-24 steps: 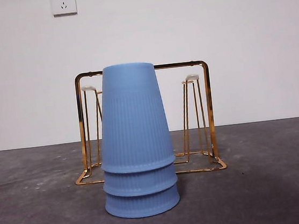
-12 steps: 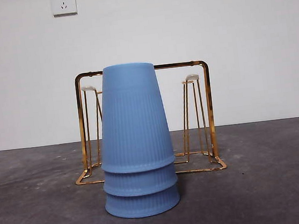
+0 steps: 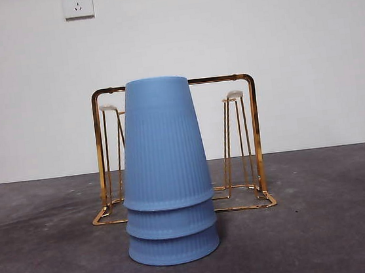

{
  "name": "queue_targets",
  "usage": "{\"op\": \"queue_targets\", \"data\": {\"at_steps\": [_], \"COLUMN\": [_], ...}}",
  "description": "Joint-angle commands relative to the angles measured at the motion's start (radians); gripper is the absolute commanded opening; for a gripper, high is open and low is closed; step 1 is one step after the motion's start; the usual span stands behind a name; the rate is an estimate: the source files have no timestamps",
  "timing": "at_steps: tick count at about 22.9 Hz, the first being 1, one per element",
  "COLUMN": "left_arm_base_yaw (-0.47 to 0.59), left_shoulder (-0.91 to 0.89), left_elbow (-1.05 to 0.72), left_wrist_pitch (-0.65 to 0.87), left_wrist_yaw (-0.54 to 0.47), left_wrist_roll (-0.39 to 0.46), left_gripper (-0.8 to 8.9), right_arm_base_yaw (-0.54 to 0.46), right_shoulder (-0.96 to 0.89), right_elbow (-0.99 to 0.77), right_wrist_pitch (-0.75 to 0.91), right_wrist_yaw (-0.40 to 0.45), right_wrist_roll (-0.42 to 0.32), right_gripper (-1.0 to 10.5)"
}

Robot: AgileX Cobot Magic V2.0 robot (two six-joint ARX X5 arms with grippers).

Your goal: Pick the top cup and place it on cupholder, pick up the mid cup and place it on cupholder, last pick the bottom cup and place it on cupholder.

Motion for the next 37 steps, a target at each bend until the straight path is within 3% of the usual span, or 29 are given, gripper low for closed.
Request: {"op": "queue_targets", "data": {"at_steps": [1,6,8,12,13,18,23,29,37], "left_arm_base_yaw": [-0.056,-0.125,-0.128,-0.128,-0.128,-0.128,-0.128,-0.128,-0.127], "left_shoulder": [0.012,0.019,0.019,0.019,0.019,0.019,0.019,0.019,0.019], "left_elbow": [0.019,0.019,0.019,0.019,0.019,0.019,0.019,0.019,0.019], "left_wrist_pitch": [-0.018,-0.060,-0.064,-0.064,-0.064,-0.062,-0.063,-0.063,-0.063], "left_wrist_yaw": [0.004,0.004,0.004,0.004,0.004,0.004,0.004,0.004,0.003], "left_wrist_roll": [0.029,0.039,0.028,0.017,0.017,0.017,0.017,0.017,0.021], "left_gripper": [0.09,0.10,0.88,4.19,4.47,4.38,4.37,4.37,4.37], "right_arm_base_yaw": [0.086,0.237,0.261,0.278,0.278,0.297,0.357,0.419,0.488], "right_shoulder": [0.027,0.081,0.096,0.106,0.106,0.124,0.287,0.486,0.627], "right_elbow": [0.018,0.018,0.018,0.018,0.018,0.025,0.128,0.215,0.215], "right_wrist_pitch": [0.002,-0.003,-0.004,-0.003,-0.003,0.041,0.041,0.047,0.108], "right_wrist_yaw": [0.003,0.032,0.032,0.044,0.056,0.059,0.090,0.217,0.338], "right_wrist_roll": [-0.016,-0.016,-0.013,0.002,0.013,0.073,0.057,-0.013,-0.027], "right_gripper": [0.1,0.1,0.2,4.1,4.3,4.3,4.3,4.4,4.7]}}
